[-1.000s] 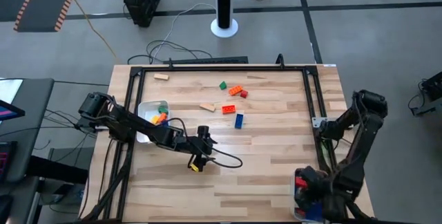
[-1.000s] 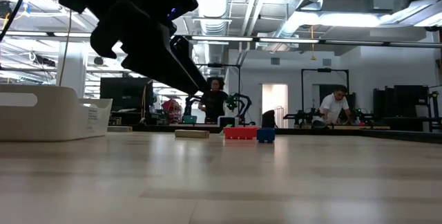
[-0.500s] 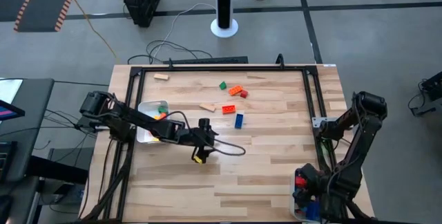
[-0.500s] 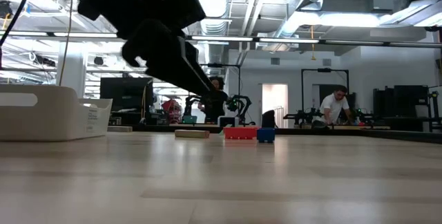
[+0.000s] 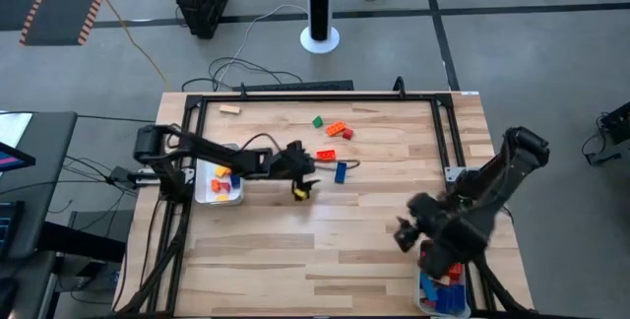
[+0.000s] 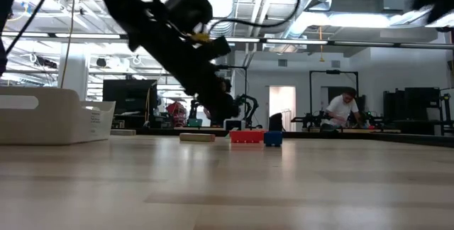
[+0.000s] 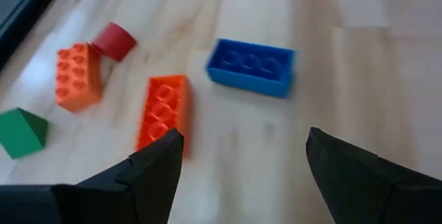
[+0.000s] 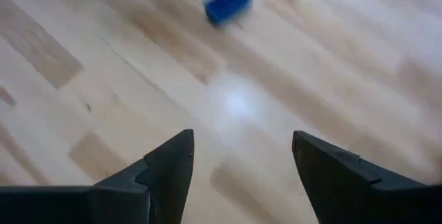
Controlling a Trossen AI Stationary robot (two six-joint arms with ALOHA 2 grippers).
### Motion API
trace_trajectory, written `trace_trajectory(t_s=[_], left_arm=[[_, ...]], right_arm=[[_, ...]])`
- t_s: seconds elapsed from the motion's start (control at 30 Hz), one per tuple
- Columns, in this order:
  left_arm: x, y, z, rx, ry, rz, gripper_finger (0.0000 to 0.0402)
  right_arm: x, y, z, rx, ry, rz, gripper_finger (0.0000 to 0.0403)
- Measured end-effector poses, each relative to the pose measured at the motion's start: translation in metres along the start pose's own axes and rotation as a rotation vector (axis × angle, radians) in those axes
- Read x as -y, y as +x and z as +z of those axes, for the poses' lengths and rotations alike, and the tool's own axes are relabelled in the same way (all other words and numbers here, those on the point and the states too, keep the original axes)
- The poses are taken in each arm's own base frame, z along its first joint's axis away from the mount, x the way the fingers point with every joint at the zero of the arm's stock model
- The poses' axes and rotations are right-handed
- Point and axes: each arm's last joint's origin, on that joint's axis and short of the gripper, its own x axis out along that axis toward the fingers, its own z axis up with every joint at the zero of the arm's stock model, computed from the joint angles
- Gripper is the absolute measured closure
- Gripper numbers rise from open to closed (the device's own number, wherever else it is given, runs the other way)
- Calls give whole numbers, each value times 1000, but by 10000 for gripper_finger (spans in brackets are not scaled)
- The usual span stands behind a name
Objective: Sort blocks by size
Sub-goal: Put the orange large game piece into the gray bin
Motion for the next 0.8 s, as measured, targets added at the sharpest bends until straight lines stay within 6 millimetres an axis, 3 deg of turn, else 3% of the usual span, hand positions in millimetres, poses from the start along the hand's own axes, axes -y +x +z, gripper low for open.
trace_trajectory(t_s=[0.17,0.33,0.47,0.63,0.8], left_arm=[[-23,23,9,-41,59,45,110],[-50,45,10,-99,36,-32,110],[-67,61,5,-150,22,-20,110],[-74,74,-1,-168,4,-36,113],[-70,81,-6,-186,5,-61,166]], right_arm=[[-16,34,32,93,-150,32,129],[-22,59,53,107,-290,43,129],[-15,69,56,96,-356,-4,132],[-12,73,55,89,-377,-20,153],[-13,70,52,91,-405,-6,187]])
